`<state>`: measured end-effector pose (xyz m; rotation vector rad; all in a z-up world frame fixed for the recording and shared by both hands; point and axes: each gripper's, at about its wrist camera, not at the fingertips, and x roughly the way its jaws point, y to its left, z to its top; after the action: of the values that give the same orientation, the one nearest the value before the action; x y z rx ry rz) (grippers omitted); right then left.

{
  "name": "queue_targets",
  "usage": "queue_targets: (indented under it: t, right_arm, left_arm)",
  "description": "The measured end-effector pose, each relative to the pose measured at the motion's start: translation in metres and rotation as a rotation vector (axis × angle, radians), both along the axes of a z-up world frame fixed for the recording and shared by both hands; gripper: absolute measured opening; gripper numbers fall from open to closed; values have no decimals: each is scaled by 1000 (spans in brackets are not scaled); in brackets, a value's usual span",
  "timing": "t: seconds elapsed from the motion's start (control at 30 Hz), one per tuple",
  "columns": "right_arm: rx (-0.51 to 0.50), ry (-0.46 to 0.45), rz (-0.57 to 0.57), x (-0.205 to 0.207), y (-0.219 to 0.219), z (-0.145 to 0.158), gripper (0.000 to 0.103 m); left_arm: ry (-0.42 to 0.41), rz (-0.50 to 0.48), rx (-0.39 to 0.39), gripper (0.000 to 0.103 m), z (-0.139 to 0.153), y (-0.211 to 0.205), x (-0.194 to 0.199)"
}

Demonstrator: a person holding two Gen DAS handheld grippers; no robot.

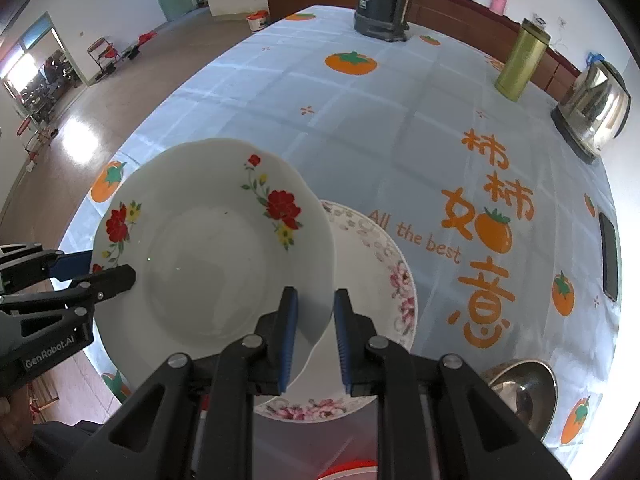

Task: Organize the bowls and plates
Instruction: 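Lower the red-flower plate with the left tool while the right tool lowers it onto the pink-floral plate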

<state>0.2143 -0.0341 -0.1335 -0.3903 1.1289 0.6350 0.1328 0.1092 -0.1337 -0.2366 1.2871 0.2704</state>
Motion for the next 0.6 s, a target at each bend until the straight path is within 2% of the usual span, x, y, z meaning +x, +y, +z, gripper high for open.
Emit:
queue_targets:
  t: [0.6]
  right_arm:
    - [-11, 3, -55, 7, -29, -1, 18]
  left_arm:
    - [4, -58, -12, 32, -3, -27, 15]
